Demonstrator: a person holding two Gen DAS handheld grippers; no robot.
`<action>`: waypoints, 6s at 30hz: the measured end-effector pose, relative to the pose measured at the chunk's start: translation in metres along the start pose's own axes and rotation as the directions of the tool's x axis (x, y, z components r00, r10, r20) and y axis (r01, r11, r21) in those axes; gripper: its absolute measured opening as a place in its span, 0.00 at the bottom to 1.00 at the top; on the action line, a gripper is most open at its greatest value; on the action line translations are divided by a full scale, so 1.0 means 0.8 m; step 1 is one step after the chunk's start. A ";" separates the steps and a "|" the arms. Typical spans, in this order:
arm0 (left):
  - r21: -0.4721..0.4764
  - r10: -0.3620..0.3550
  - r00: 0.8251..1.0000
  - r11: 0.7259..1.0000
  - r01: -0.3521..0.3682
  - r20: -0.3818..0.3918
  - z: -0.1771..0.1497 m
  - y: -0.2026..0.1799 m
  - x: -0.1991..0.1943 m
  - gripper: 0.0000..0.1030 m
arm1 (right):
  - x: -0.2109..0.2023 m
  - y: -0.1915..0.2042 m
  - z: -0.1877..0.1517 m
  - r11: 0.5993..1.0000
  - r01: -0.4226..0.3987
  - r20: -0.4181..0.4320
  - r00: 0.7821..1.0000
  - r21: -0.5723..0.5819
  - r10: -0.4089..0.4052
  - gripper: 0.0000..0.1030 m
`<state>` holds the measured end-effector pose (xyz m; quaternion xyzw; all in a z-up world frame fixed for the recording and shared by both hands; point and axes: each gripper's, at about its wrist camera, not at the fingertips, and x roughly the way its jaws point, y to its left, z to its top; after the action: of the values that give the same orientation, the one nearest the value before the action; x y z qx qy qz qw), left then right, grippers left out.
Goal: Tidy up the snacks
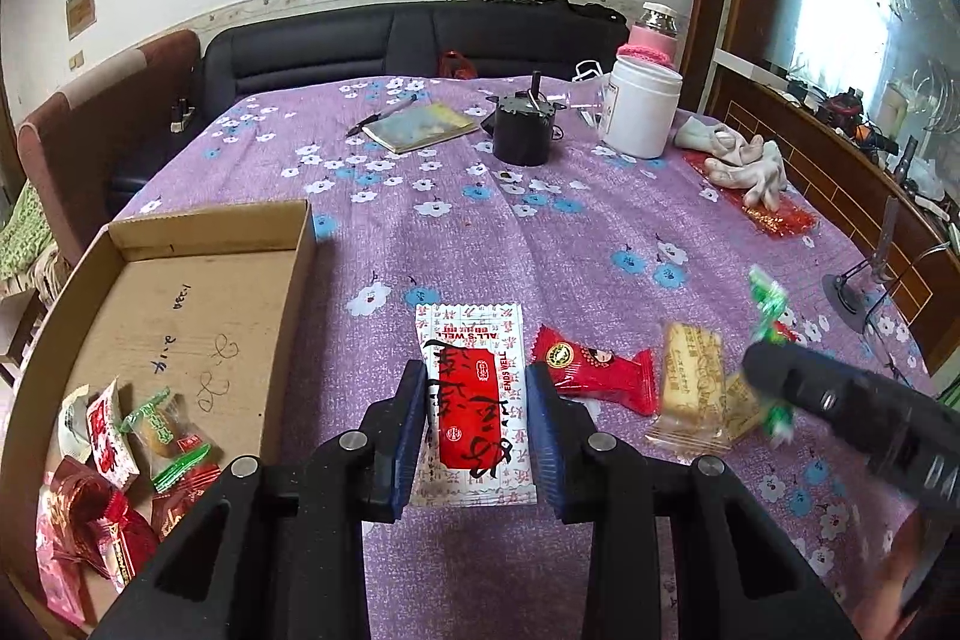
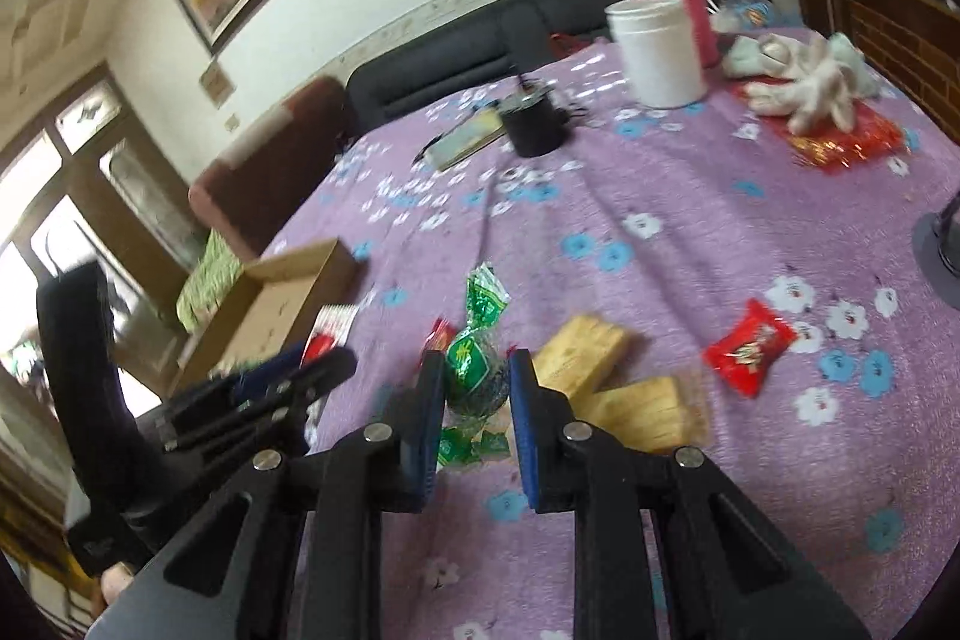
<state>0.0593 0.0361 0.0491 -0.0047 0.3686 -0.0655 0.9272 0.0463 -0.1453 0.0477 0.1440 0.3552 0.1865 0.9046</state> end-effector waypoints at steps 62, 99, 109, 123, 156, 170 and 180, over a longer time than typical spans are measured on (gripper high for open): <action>-0.113 0.103 0.982 0.990 -0.085 0.161 0.026 0.062 -0.055 0.34 | 0.017 0.080 -0.025 0.980 -0.020 0.009 1.000 -0.199 0.022 0.20; -0.371 0.329 0.934 0.856 -0.358 -0.142 0.016 0.231 -0.008 0.35 | 0.134 0.242 -0.068 0.918 -0.235 -0.234 0.958 -0.321 0.163 0.21; -0.376 0.334 0.930 0.850 -0.368 -0.156 0.017 0.232 -0.004 0.37 | 0.131 0.243 -0.072 0.903 -0.217 -0.216 0.966 -0.370 0.144 0.23; -0.400 0.301 0.953 0.869 -0.292 -0.041 0.024 0.220 -0.031 0.46 | 0.088 0.216 -0.032 0.944 -0.190 -0.133 0.978 -0.270 0.159 0.29; -0.085 0.066 0.997 0.994 -0.063 0.042 0.025 0.072 -0.029 0.46 | 0.087 0.007 -0.001 0.978 0.188 -0.169 0.965 -0.090 -0.201 0.55; -0.072 0.042 0.999 0.997 -0.040 0.033 0.023 0.067 -0.027 0.46 | 0.071 0.018 -0.004 0.960 0.209 -0.113 0.966 -0.188 -0.233 0.32; 0.014 -0.095 0.995 0.995 0.096 -0.017 0.018 0.028 -0.008 0.46 | 0.041 -0.037 0.024 0.992 0.127 -0.065 0.990 -0.005 -0.127 0.32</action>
<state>0.0672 0.0582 0.0625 -0.0148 0.3752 -0.1125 0.9200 0.0888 -0.1598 0.0302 0.1147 0.3929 0.1333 0.9026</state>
